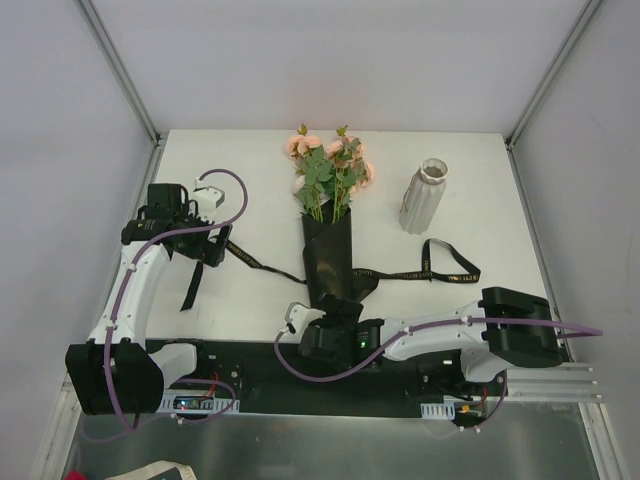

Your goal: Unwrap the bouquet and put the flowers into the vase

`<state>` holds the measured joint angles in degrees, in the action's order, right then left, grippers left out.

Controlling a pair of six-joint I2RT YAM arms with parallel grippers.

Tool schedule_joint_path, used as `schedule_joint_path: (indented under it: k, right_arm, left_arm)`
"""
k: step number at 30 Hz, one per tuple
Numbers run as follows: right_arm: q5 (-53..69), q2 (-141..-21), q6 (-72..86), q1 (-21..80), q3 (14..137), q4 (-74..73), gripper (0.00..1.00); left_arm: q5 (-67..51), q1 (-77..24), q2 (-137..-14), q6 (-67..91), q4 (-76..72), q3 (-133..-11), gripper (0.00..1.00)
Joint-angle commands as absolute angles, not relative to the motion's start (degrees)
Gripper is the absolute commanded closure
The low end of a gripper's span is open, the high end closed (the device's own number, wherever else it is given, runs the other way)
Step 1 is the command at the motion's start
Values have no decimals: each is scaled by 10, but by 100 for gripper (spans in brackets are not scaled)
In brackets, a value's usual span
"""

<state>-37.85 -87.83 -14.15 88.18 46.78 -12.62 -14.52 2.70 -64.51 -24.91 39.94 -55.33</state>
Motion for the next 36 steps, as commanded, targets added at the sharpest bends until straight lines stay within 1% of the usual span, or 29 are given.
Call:
schedule_joint_path:
  k: [1,8,11,19,25,28,29,32,34,36]
  right_arm:
    - [-427,-895,-156,885,464,-119,1]
    - [-481,-906,-180,885,463,-63,7]
    - [-525,-899,-203,886,465,-25,10]
    - [-643,-842,-333,901,460,117,11]
    - [-700,-796,-332,913,440,170,11]
    - [-726,-774,-280,919,437,139,10]
    - [-731,-767,-219,919,437,86,10]
    - [-744,-744,-101,924,431,-16,9]
    - [-714,-739,-93,926,430,-36,6]
    - [-644,-750,-116,931,442,-39,0]
  left_arm:
    - [-156,29,-637,-255,411,-555,1]
    - [-159,29,-645,-247,411,-562,1]
    - [-161,28,-645,-244,411,-567,1]
    - [-167,30,-631,-239,414,-575,1]
    - [-169,29,-622,-239,417,-569,1]
    - [-172,29,-623,-237,416,-572,1]
    - [-174,30,-624,-238,417,-575,1]
    - [-173,29,-624,-239,417,-579,1]
    - [-175,29,-626,-240,419,-581,1]
    - [-176,29,-630,-238,420,-584,1]
